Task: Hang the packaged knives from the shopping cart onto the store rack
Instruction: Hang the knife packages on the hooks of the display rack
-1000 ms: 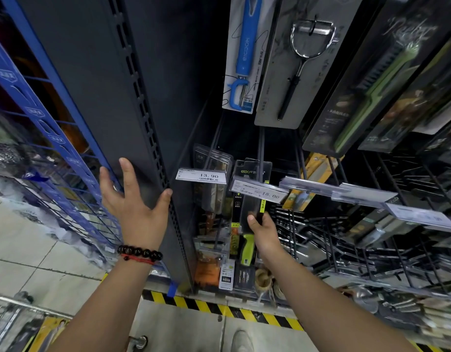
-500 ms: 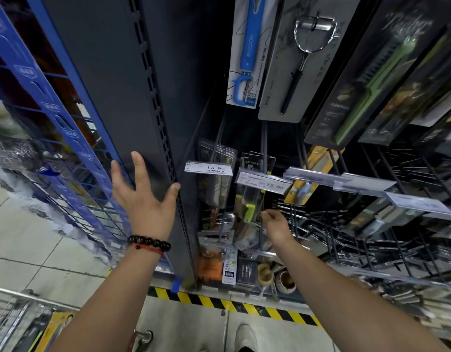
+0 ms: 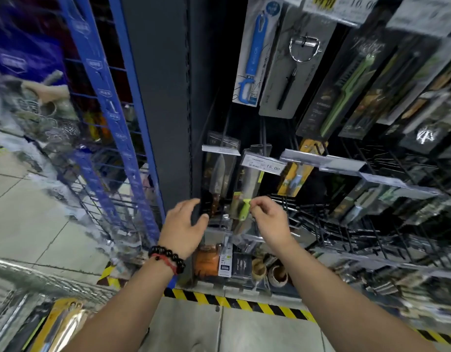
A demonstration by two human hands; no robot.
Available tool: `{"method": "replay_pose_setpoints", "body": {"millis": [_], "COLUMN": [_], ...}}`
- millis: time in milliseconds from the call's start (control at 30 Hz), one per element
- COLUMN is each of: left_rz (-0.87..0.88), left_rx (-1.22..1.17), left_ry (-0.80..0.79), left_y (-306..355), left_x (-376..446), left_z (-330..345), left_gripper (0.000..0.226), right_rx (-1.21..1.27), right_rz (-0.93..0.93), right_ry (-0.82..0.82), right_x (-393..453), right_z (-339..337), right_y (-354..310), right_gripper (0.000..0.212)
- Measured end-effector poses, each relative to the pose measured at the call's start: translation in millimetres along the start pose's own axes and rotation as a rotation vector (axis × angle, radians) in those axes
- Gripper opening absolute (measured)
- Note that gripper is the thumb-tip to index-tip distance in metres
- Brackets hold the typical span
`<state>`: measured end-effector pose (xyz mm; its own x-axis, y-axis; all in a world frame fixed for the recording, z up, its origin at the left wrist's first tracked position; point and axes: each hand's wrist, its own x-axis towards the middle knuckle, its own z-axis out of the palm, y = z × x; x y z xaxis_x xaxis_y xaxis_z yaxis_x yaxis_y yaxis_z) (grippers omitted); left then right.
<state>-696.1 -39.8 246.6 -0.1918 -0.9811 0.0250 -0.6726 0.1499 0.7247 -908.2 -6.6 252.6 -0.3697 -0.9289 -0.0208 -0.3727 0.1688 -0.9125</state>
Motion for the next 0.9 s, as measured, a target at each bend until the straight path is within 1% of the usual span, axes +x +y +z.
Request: {"method": "replay_pose_setpoints", "body": {"millis": [33,100,233,300,367,433,500,533,600,700,767,833,900], "left_rz": [-0.022,-0.06,-0.168,-0.222,-0.282,-0.376,-0.417,-0.423,-0.464,-0.6,-0.615,-0.624,-0.618], "left_rx": [-0.002,-0.003,0.003,0.006,0.02,0.049,0.089,0.112,0.128,0.071,0.046,0.018,0.0], "left_ry": [-0.044,-0.08,-0.076,-0.062,-0.006,0.016,0.001,0.009,0.036,0.072,0.095,0.119,0.148], "left_y": [-2,-5,-22,-32,-45,-62,-77,-85,-93,-100,-115,-134,-152], "left_x": [-11,-37,-107,-154,-205,-259,-308,-330,-366,-412,-440,-468,-489], "left_z": [-3,-10,-21,-23,-25,-27,-33,-37,-48,-68,-81,-99,-118], "left_gripper": [0.048,0.047,0.044,0.039,0.034,0.032,0.037,0.033,0.024,0.025,0.023,0.017,0.023], "right_rx": [-0.012,-0.047,-0.052,-0.074,-0.155,-0.309,-0.502,-0.558,-0.583,-0.602,-0.637,-0.68,-0.679], "right_rz": [-0.025,-0.07,-0.112,-0.127,-0.133,-0.137,-0.217,-0.267,-0.333,-0.405,-0.443,-0.475,-0.476], "right_ry": [-0.014,-0.04,-0.114,-0.159,-0.222,-0.307,-0.398,-0.441,-0.496,-0.597,-0.663,-0.697,-0.736], "right_x": [-9,-30,-88,-125,-164,-201,-239,-256,-288,-334,-365,-394,-415], "right_z": [1,6,23,35,49,66,85,94,111,140,162,192,219], "right_y": [-5,-10,-10,0,13,28,36,36,30,18,13,7,1], "right_gripper": [0.022,0.021,0.019,0.017,0.016,0.012,0.008,0.01,0.015,0.021,0.026,0.026,0.023]}}
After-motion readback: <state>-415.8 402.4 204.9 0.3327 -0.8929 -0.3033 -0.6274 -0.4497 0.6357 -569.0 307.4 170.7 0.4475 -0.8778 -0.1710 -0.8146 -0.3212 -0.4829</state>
